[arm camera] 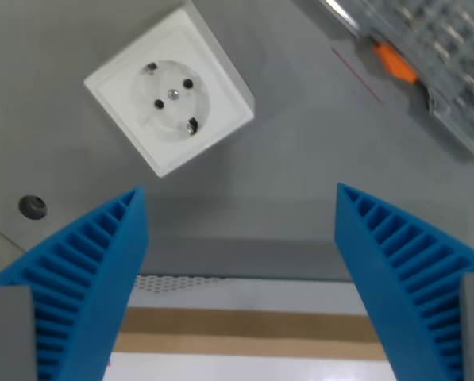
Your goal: Move above the white socket
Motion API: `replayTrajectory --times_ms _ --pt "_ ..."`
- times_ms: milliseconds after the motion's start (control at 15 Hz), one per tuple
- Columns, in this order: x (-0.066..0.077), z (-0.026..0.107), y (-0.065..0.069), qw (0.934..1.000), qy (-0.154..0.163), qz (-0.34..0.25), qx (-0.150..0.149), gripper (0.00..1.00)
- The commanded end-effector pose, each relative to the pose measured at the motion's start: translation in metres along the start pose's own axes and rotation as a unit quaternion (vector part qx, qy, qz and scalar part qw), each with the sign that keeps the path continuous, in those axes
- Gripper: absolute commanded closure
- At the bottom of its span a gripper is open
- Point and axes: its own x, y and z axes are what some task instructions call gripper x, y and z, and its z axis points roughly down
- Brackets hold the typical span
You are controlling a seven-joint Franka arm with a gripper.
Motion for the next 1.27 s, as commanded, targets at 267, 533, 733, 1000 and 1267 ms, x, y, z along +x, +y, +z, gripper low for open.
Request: replayTrajectory --times_ms 267,533,733,1000,1267 --pt "0.008 0.018 -0.015 0.9781 0.076 -0.194 -0.008 0.00" --pt "0.014 0.026 -0.021 0.9756 0.080 -0.205 -0.009 0.00" --pt "0.018 0.031 -0.024 0.9760 0.080 -0.202 -0.008 0.00" --pt "0.020 0.034 -0.026 0.9774 0.080 -0.196 -0.007 0.00" --pt "0.021 0.036 -0.026 0.9793 0.078 -0.187 -0.005 0.00"
